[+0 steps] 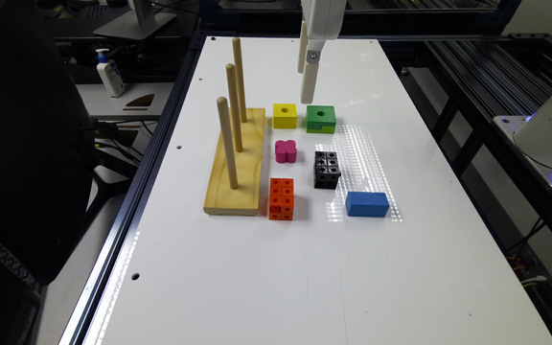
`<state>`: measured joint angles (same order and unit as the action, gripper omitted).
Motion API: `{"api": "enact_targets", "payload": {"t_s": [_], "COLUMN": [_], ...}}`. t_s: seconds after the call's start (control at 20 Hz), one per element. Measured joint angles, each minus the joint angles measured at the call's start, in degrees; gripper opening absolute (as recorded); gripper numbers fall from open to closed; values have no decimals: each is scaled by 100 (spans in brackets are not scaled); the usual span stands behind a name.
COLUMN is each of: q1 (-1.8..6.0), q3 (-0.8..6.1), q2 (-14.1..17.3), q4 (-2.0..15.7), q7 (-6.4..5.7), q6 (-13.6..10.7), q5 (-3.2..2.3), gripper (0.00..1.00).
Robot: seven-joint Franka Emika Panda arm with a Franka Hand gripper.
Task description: Pick up pink flower.
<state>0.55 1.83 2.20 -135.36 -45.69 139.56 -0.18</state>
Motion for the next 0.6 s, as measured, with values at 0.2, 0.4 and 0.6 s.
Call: {"api": "enact_targets", "payload": {"t_s": [0.2, 0.4, 0.6], "q1": [0, 0, 0], "q3": [0, 0, 0], "q2": [297, 508, 508], "q4": [0, 12, 32], "q7": [0, -1, -1], "q6": [247, 446, 446], "q5": [0, 0, 0], "gripper": [100, 100, 100]}}
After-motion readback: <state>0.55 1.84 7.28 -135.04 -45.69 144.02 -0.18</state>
